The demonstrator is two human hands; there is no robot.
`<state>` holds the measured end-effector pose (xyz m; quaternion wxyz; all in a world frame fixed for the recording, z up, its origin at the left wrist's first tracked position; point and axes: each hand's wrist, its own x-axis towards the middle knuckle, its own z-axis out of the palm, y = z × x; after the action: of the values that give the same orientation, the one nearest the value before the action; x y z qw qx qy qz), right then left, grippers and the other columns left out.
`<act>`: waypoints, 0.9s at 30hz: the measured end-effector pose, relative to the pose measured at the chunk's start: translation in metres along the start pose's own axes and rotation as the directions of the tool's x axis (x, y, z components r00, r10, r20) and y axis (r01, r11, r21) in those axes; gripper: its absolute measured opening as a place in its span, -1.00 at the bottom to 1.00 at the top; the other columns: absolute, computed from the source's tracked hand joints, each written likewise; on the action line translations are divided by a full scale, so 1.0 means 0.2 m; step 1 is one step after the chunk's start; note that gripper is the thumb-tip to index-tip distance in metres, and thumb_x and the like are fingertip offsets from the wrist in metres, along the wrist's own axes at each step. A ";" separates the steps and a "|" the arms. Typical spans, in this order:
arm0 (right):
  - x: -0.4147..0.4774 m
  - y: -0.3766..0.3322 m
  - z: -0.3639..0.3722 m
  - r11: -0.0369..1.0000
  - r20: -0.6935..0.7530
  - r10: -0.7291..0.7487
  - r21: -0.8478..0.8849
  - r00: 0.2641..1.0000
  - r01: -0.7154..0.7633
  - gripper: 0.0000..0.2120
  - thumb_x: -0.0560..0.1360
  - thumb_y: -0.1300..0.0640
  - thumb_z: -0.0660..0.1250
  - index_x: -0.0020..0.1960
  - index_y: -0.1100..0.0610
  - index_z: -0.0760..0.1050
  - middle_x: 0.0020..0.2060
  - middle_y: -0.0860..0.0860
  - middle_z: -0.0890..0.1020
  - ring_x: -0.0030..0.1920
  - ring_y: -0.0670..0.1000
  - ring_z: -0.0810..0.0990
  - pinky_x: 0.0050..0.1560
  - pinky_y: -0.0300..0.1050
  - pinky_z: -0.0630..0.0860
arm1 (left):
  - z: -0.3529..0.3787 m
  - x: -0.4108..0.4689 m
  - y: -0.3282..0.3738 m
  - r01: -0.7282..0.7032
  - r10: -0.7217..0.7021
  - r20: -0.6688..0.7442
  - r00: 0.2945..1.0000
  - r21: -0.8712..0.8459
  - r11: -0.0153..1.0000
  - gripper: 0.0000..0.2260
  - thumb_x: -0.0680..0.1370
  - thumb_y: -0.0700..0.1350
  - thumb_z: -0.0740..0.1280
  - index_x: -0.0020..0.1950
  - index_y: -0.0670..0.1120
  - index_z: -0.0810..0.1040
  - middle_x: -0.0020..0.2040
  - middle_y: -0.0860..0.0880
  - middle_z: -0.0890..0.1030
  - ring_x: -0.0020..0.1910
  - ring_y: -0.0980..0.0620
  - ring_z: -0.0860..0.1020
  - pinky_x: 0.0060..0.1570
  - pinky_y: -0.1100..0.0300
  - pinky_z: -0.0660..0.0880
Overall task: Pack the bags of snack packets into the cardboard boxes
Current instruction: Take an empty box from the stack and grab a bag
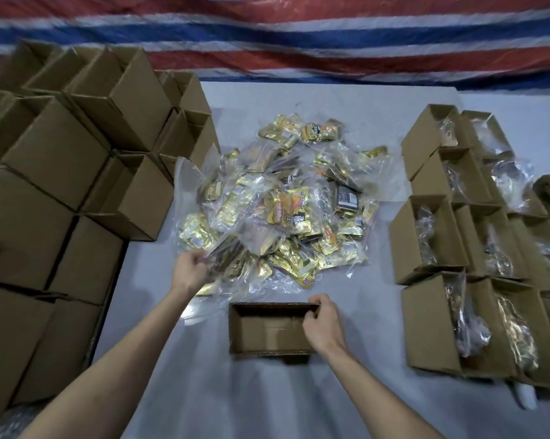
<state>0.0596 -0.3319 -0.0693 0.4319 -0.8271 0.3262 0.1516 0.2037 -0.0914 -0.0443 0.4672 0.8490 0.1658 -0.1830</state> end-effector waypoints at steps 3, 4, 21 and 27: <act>-0.01 -0.01 -0.01 0.998 -0.036 -0.010 -0.056 0.999 0.008 -0.69 0.54 0.17 0.27 0.28 0.03 0.42 0.25 0.06 0.47 0.18 0.05 0.47 0.18 -0.12 0.37 | -0.03 -0.07 0.00 -0.005 0.004 -0.005 1.000 -0.116 0.993 -0.73 0.57 -0.43 0.10 -0.12 -0.25 0.57 -0.22 -0.14 0.55 -0.23 -0.15 0.64 -0.35 0.08 0.64; -0.02 -0.02 -0.01 0.994 -0.082 -0.034 -0.102 0.996 0.026 -0.64 0.53 0.13 0.30 0.32 0.04 0.40 0.28 0.06 0.45 0.26 0.07 0.44 0.26 -0.08 0.34 | -0.03 -0.09 -0.01 -0.007 0.006 -0.008 1.000 -0.139 0.990 -0.76 0.61 -0.39 0.11 -0.06 -0.29 0.56 -0.18 -0.15 0.53 -0.20 -0.16 0.62 -0.34 0.10 0.63; 0.05 -0.49 -0.16 0.658 -0.125 -0.746 0.011 0.654 0.753 -0.50 0.43 0.20 0.47 0.27 -0.20 0.50 0.50 -0.13 0.31 0.54 -0.03 0.15 0.49 0.14 0.09 | -0.15 -0.44 0.09 -0.111 0.193 0.188 0.963 -0.376 0.920 -0.81 0.65 -0.35 0.17 0.03 -0.27 0.59 -0.04 -0.28 0.51 -0.03 -0.25 0.59 -0.16 0.01 0.66; -0.02 -0.43 -0.33 0.570 -0.152 -0.805 0.069 0.574 0.819 -0.83 0.55 0.16 0.29 -0.08 -0.12 0.44 -0.10 -0.30 0.59 0.12 -0.18 0.52 0.23 -0.17 0.35 | 0.00 -0.51 0.04 -0.009 0.155 0.312 0.937 -0.425 0.905 -0.84 0.64 -0.24 0.26 0.15 -0.19 0.60 0.08 -0.17 0.61 0.05 -0.14 0.62 0.00 0.02 0.63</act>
<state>0.1121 -0.3489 0.0240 0.4891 -0.8608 -0.0588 -0.1282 0.1171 -0.1070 0.0087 0.6664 0.6916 0.0819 -0.2664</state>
